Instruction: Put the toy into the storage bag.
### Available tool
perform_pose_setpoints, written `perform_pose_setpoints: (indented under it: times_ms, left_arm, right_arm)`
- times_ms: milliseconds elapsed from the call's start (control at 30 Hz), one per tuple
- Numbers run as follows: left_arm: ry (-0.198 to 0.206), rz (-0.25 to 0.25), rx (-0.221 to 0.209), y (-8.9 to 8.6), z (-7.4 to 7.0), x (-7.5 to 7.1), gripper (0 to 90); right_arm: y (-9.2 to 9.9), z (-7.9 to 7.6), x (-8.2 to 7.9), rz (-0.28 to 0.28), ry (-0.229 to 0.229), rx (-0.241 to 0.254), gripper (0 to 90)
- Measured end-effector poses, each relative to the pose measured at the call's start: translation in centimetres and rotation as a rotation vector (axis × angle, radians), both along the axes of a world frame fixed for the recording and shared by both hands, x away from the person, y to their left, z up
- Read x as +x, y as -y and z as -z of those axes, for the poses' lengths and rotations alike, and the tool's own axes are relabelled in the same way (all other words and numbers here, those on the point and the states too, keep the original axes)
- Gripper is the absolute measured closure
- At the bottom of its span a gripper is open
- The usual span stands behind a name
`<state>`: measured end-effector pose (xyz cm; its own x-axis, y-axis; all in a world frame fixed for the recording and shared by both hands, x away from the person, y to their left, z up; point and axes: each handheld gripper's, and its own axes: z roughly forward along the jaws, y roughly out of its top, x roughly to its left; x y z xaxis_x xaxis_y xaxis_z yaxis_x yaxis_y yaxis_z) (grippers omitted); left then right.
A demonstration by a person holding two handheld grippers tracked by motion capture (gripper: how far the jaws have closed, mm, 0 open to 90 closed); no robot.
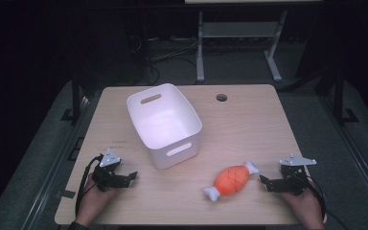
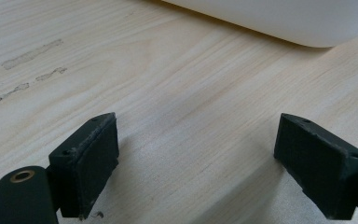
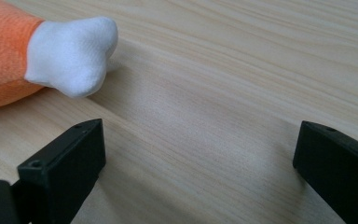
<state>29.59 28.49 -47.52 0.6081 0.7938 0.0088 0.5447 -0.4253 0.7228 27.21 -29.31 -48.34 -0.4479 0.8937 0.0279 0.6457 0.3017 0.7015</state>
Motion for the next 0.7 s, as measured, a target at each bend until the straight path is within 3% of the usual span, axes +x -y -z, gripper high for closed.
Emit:
perform_pose_setpoints:
  times_ms: [167, 333, 500, 700]
  left_arm:
    - [0.0, 0.0, 0.0, 0.0, 0.0, 0.0, 13.1]
    - [0.0, 0.0, 0.0, 0.0, 0.0, 0.0, 13.1]
    - [0.0, 0.0, 0.0, 0.0, 0.0, 0.0, 13.1]
    - [0.001, 0.0, -0.001, 0.0, 0.0, 0.0, 13.1]
  right_arm:
    - [0.1, 0.0, 0.0, -0.011, -0.001, -0.001, 2.3]
    - [0.4, -0.5, -0.2, -0.023, -0.019, 0.011, 14.0]
    - [0.7, -1.1, -0.5, -0.021, -0.017, 0.018, 14.8]
    - [1.1, -2.1, -1.0, -0.049, 0.007, 0.056, 30.1]
